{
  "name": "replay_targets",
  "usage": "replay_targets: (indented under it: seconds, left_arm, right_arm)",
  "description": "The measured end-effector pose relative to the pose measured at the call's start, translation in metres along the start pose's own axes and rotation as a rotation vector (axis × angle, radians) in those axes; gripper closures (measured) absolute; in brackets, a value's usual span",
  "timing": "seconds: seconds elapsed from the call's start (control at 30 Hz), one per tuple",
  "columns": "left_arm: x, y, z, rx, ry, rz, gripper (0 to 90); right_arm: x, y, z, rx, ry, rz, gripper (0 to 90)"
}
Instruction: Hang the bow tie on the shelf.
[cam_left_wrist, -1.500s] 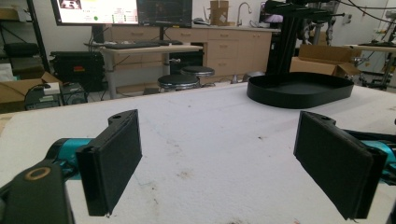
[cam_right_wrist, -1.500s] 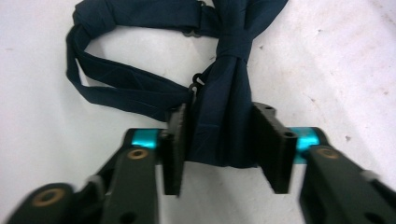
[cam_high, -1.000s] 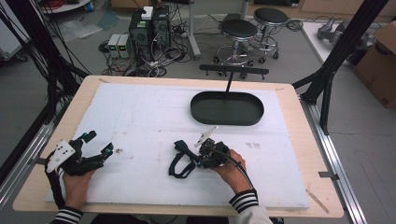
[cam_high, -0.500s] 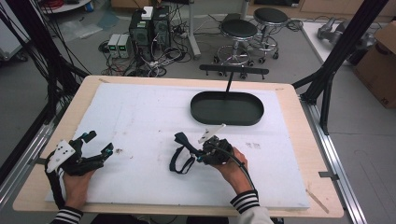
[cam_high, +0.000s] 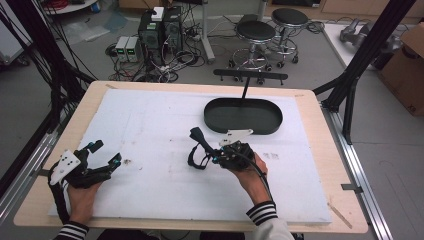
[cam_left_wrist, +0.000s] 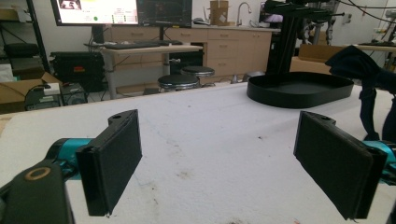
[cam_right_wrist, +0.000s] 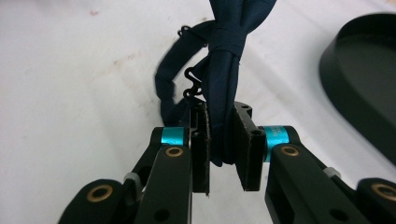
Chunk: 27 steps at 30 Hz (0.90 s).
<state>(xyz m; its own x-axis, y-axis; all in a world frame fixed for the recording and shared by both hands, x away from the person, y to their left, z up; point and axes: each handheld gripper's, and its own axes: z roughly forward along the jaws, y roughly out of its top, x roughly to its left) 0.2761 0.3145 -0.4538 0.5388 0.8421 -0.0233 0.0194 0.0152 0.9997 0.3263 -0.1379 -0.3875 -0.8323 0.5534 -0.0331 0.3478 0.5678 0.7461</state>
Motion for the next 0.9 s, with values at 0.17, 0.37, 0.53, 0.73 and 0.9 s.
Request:
replay_targets:
  seconds: [0.17, 0.37, 0.53, 0.73, 0.9]
  left_arm:
    - [0.0, 0.0, 0.0, 0.001, 0.001, 0.001, 15.3]
    - [0.0, 0.0, 0.0, 0.0, 0.001, 0.0, 15.4]
    - [0.0, 0.0, 0.0, 0.0, 0.001, 0.0, 15.4]
    - [0.0, 0.0, 0.0, 0.0, 0.002, 0.0, 15.4]
    - [0.0, 0.0, 0.0, 0.0, 0.001, -0.001, 15.4]
  right_arm:
    - [-0.004, 0.005, -0.005, -0.066, -0.033, 0.005, 78.1]
    - [-0.007, 0.011, -0.012, -0.131, -0.113, 0.036, 77.9]
    - [-0.014, 0.014, -0.018, -0.187, -0.16, 0.061, 77.9]
    - [-0.018, 0.016, -0.023, -0.243, -0.195, 0.066, 77.9]
    - [-0.02, 0.016, -0.027, -0.288, -0.232, 0.071, 77.8]
